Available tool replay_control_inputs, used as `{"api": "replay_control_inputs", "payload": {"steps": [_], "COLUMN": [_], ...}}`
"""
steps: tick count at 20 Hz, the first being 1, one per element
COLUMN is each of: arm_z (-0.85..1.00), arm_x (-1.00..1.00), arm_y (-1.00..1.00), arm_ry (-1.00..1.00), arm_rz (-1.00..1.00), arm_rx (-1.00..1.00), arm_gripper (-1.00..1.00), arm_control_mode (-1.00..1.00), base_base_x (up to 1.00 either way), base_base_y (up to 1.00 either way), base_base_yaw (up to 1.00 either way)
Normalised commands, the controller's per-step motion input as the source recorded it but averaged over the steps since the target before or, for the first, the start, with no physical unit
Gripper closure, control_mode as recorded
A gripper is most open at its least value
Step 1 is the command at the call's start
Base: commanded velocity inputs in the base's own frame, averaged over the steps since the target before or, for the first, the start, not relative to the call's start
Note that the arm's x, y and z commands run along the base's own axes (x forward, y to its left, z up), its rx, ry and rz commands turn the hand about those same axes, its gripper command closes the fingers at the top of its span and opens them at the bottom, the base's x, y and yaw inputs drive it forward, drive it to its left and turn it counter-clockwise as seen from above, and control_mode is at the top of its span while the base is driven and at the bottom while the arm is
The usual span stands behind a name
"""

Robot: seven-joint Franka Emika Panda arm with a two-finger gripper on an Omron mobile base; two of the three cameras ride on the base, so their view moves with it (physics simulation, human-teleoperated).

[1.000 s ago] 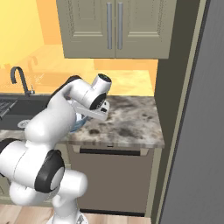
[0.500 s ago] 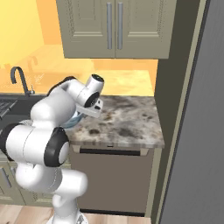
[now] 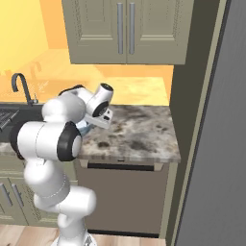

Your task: Pick the cup and bowl from the counter and place them on the counter next to the sink.

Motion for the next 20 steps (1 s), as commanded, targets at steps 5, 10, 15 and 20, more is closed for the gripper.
{"api": "replay_control_inputs", "payload": {"steps": [5, 10, 15, 20], "arm_z": [-0.23, -0.07, -0.15, -0.28], "arm_x": [0.36, 0.21, 0.07, 0.00], "arm_y": [0.03, 0.13, 0.15, 0.08], "arm_ry": [0.02, 0.10, 0.07, 0.00], "arm_rz": [-0.03, -0.05, -0.03, -0.01], "arm_rx": [-0.01, -0.01, -0.01, -0.03], "arm_gripper": [1.00, 1.00, 1.00, 1.00], "arm_control_mode": [-1.00, -1.00, -1.00, -1.00], "base_base_x": [0.00, 0.00, 0.00, 0.00], "base_base_y": [0.00, 0.00, 0.00, 0.00], "base_base_yaw": [0.00, 0.00, 0.00, 0.00]}}
